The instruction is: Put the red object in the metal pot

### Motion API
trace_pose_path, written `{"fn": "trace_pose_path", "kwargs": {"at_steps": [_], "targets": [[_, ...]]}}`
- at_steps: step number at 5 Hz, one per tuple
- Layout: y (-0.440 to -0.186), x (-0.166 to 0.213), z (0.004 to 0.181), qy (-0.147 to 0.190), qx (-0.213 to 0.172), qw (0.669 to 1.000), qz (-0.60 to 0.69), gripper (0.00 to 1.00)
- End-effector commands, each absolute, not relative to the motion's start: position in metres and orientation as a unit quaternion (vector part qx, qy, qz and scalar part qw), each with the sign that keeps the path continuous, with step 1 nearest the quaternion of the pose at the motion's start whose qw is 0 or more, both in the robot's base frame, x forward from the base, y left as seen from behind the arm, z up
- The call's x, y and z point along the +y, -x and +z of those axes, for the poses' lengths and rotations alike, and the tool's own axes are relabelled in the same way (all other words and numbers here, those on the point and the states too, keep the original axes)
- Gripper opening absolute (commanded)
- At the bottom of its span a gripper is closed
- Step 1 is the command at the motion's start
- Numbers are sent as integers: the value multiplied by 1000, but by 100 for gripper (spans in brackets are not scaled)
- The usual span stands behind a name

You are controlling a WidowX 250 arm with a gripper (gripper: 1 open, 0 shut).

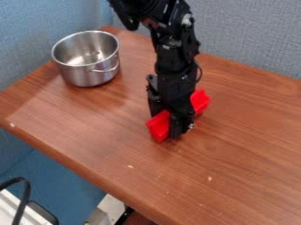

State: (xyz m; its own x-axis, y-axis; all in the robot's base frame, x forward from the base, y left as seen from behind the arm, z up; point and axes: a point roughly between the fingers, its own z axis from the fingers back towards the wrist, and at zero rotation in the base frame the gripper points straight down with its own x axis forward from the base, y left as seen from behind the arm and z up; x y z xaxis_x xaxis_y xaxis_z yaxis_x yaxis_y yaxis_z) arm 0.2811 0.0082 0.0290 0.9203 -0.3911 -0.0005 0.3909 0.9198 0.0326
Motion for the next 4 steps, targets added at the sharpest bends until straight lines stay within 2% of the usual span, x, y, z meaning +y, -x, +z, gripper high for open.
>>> {"fn": "trace_pose_path", "kwargs": {"at_steps": [1,4], "targets": [[-283,11,44,-18,-20,983,-183,0],[-285,5,62,-19,-15,986,-167,0]]}}
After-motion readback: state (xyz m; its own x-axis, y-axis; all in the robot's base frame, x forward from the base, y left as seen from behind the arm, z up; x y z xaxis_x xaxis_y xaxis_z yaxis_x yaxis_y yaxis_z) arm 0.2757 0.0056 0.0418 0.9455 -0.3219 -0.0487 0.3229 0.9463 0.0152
